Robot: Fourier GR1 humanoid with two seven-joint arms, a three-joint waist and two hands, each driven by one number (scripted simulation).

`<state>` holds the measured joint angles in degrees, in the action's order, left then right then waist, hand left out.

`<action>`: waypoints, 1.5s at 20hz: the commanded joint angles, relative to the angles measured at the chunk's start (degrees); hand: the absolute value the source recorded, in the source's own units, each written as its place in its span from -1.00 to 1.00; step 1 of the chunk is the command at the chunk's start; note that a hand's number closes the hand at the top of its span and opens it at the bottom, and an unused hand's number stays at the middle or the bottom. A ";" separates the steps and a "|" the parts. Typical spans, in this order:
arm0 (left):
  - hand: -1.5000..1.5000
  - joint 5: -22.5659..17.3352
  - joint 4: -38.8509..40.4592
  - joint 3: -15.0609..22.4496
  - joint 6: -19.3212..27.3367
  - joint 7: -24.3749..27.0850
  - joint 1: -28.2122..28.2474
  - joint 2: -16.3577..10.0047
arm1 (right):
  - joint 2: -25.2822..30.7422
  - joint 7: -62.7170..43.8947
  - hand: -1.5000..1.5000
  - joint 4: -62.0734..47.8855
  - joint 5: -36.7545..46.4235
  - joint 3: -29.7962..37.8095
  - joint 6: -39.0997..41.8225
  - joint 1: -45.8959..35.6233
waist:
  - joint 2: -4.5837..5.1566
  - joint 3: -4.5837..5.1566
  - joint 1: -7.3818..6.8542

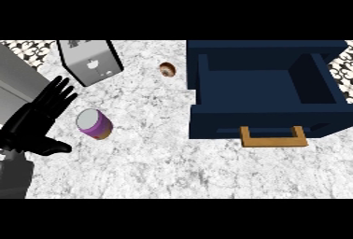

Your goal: Pick up the can, place it into the drawer and close the drawer

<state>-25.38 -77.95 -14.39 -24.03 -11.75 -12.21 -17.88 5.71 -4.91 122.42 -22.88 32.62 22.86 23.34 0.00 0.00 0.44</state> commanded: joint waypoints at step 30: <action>-1.00 20.65 60.82 -1.61 -4.59 42.79 -15.84 -3.52 | -1.02 -4.80 -1.00 1.51 -7.10 9.61 7.54 0.57 | 0.24 0.10 0.78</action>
<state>-5.79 -22.03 -15.97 -27.96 28.41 -25.54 -21.03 3.20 -8.36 124.26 -27.14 39.69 29.74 23.61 0.24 0.10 1.13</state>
